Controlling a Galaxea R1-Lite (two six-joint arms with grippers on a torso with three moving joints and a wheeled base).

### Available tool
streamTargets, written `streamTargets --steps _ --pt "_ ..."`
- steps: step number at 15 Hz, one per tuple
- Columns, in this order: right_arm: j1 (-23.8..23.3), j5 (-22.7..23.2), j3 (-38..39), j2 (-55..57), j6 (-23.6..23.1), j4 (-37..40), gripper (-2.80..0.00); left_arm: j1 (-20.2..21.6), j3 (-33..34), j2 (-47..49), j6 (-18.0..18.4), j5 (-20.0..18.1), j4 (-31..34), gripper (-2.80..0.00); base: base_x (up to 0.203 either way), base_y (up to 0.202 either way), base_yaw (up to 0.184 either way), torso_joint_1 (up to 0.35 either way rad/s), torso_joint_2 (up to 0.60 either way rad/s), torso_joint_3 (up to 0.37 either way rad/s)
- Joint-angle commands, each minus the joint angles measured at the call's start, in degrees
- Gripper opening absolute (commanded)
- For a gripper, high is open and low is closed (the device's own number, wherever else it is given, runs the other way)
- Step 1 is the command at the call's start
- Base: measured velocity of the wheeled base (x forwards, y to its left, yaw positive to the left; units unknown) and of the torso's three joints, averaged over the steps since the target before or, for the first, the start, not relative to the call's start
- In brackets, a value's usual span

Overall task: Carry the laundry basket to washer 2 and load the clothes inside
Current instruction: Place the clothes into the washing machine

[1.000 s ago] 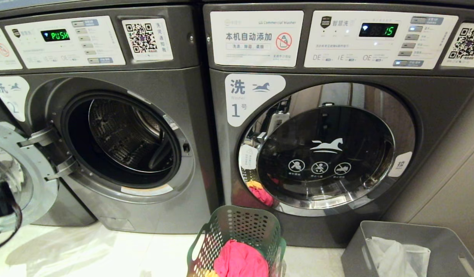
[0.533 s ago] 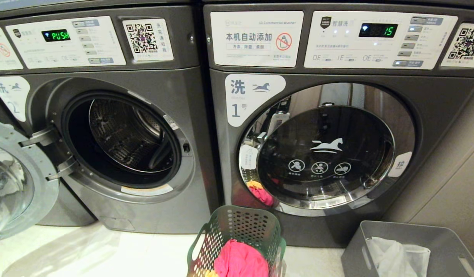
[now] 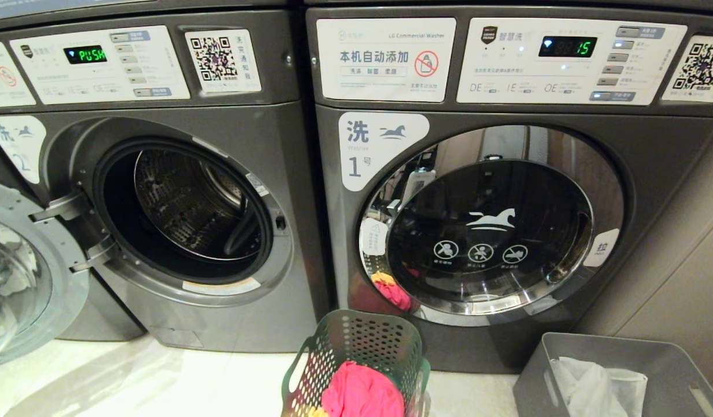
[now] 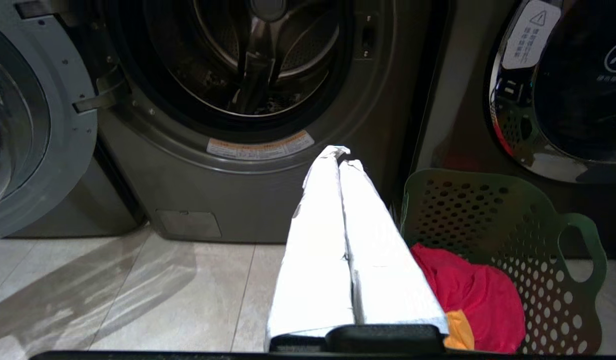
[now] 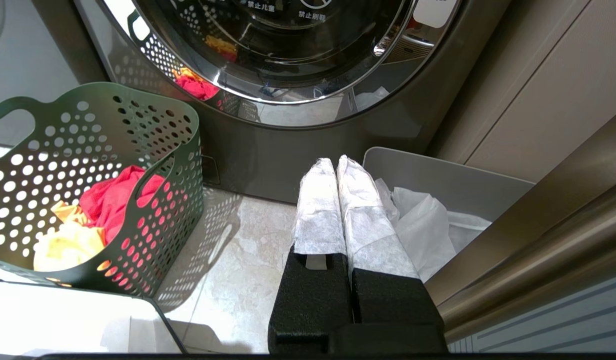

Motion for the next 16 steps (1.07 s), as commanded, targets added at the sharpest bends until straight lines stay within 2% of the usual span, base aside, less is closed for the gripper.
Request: streamTargets --steps 1,16 --pt "0.0 0.0 0.0 0.0 -0.1 0.1 -2.80 -0.1 2.3 -2.2 0.0 0.1 -0.1 -2.80 0.000 0.000 0.000 0.000 0.00 0.000" --pt "0.0 0.0 0.0 0.0 0.3 0.1 -2.80 -0.1 2.3 -2.2 0.1 0.1 0.1 -2.80 0.000 0.000 0.000 0.000 0.00 0.000"
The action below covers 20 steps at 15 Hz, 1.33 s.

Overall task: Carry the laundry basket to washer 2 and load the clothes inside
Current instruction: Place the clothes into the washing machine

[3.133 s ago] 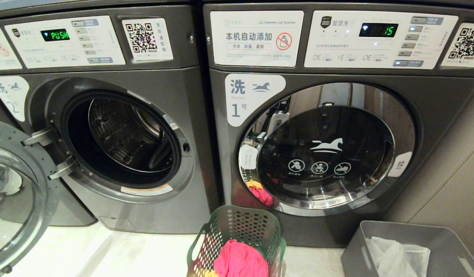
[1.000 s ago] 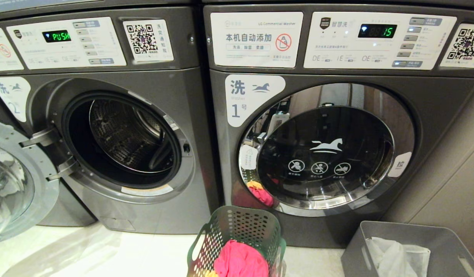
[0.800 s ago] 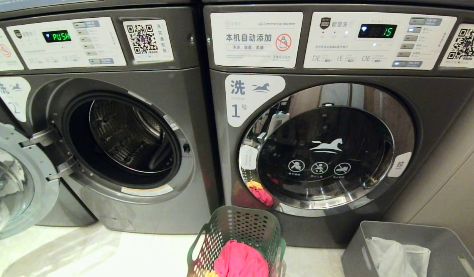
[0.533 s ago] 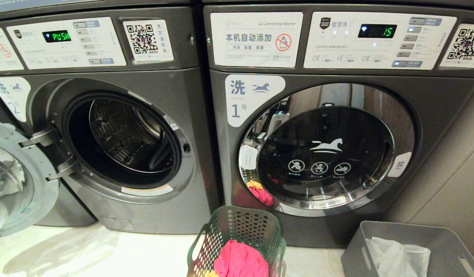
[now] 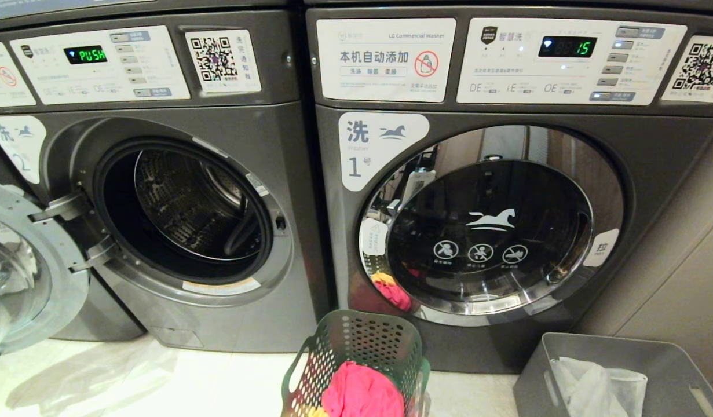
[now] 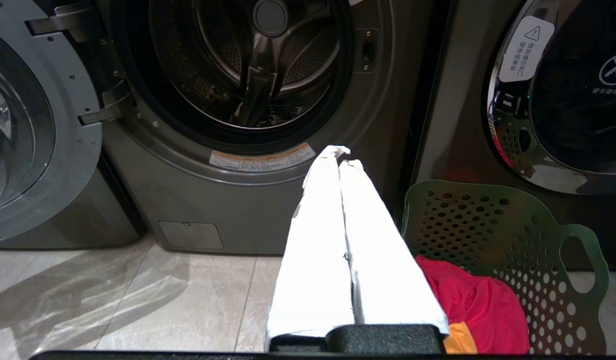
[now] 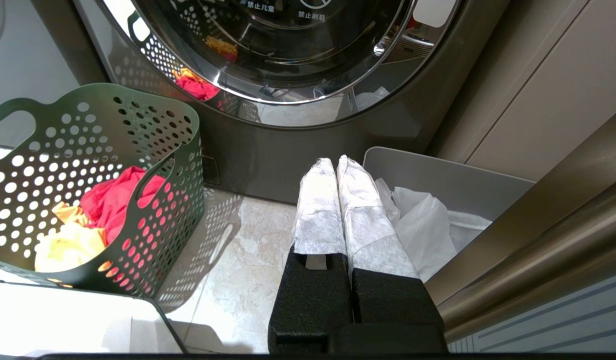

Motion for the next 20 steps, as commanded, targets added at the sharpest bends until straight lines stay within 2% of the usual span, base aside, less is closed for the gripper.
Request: streamTargets --steps 1,9,15,20 --pt "0.0 0.0 0.0 0.0 0.0 0.1 -2.80 0.0 2.3 0.1 0.0 0.1 -0.1 -2.80 0.000 0.000 0.000 0.000 0.00 0.000" --pt "0.0 0.2 0.0 0.0 -0.2 0.1 -2.80 0.0 2.3 0.1 -0.2 -0.1 -0.1 -2.80 0.000 0.000 0.000 0.000 0.00 0.000" --pt "0.0 0.0 0.0 0.0 -0.1 0.1 -2.80 0.0 2.3 0.1 -0.1 0.0 -0.1 -2.80 -0.142 0.000 0.001 0.002 0.00 0.003" --pt "0.0 0.0 0.0 0.0 -0.1 0.1 -2.80 0.0 2.3 0.1 -0.1 0.1 -0.1 -2.80 0.000 0.000 0.000 0.000 0.00 0.000"
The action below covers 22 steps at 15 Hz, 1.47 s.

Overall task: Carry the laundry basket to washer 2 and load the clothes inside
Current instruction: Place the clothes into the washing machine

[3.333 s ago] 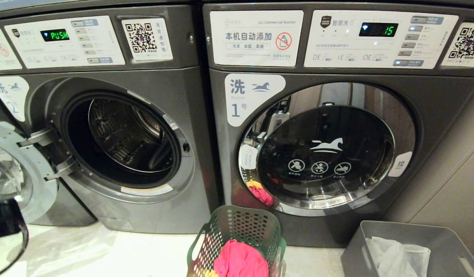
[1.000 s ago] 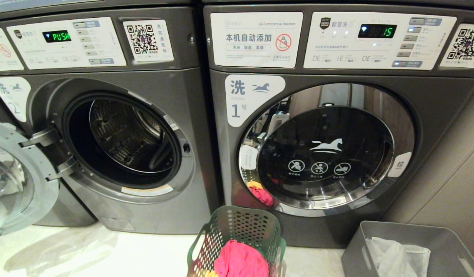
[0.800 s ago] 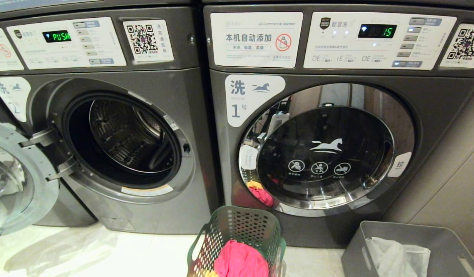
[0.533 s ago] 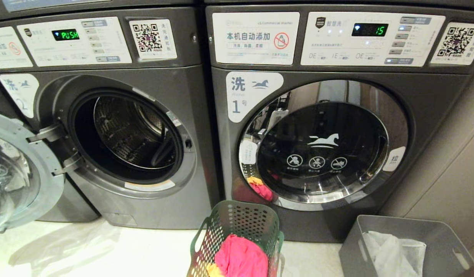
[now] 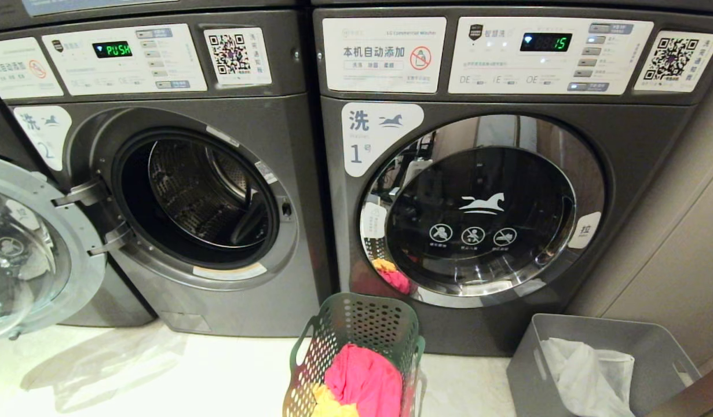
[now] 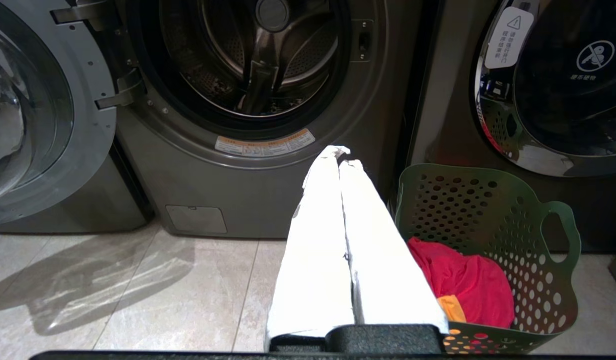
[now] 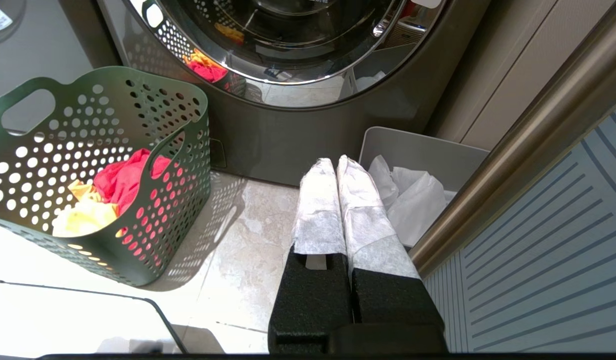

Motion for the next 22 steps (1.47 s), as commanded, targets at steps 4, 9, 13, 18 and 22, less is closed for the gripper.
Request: streamTargets --steps 4,9,13,18,22 --pt "0.0 0.0 0.0 0.0 0.1 0.1 -2.80 0.0 2.3 0.1 -0.1 0.0 -0.1 -2.80 0.000 0.000 0.000 0.000 0.00 0.000" --pt "0.0 0.0 0.0 0.0 0.0 0.1 -2.80 0.0 2.3 0.1 -0.1 0.0 -0.1 -2.80 0.001 0.022 -0.001 0.000 0.00 0.000" --pt "0.0 0.0 0.0 0.0 0.1 0.1 -2.80 0.0 2.3 0.1 -0.1 0.0 -0.1 -2.80 0.000 0.189 0.002 0.003 0.00 0.003" --pt "0.0 0.0 0.0 0.0 0.1 0.1 -2.80 0.0 2.3 0.1 -0.1 0.0 -0.1 -2.80 0.000 0.195 -0.001 0.004 0.00 0.002" --pt "0.0 0.0 0.0 0.0 0.1 0.1 -2.80 0.0 2.3 0.1 -0.1 0.0 -0.1 -2.80 0.000 0.192 -0.002 -0.001 0.00 0.003"
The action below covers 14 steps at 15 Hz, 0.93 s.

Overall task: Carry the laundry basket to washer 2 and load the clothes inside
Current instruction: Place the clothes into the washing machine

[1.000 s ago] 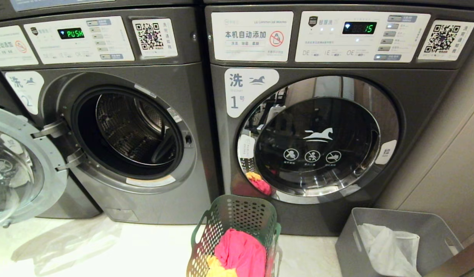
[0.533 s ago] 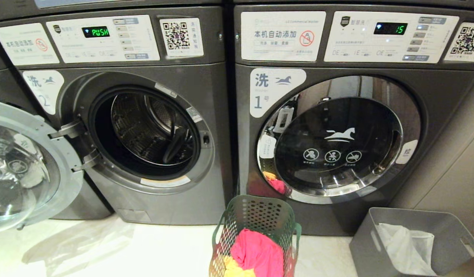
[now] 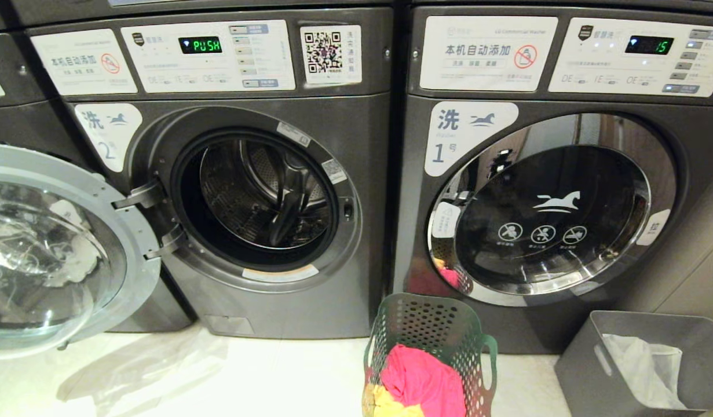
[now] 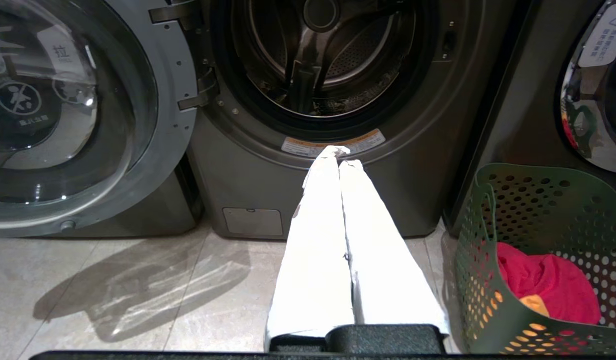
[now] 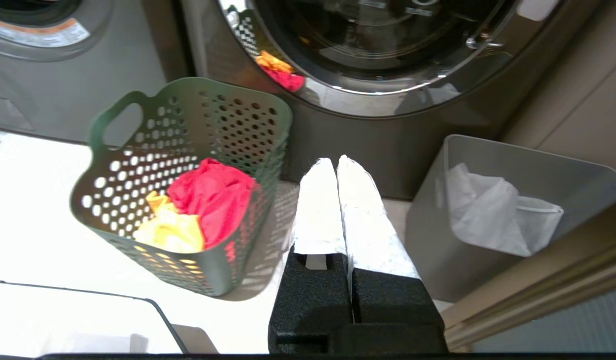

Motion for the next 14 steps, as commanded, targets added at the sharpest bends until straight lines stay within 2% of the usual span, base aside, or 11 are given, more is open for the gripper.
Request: streamTargets --steps 1,14 --pt "0.0 0.0 0.0 0.0 0.0 0.1 -2.80 0.0 2.3 0.1 0.0 0.0 -0.1 -2.80 0.000 0.195 -0.003 0.000 0.00 0.000" --pt "0.0 0.0 0.0 0.0 -0.1 0.0 -2.80 0.0 2.3 0.1 -0.1 -0.1 -0.1 -2.80 0.000 0.197 -0.001 0.000 0.00 0.004"
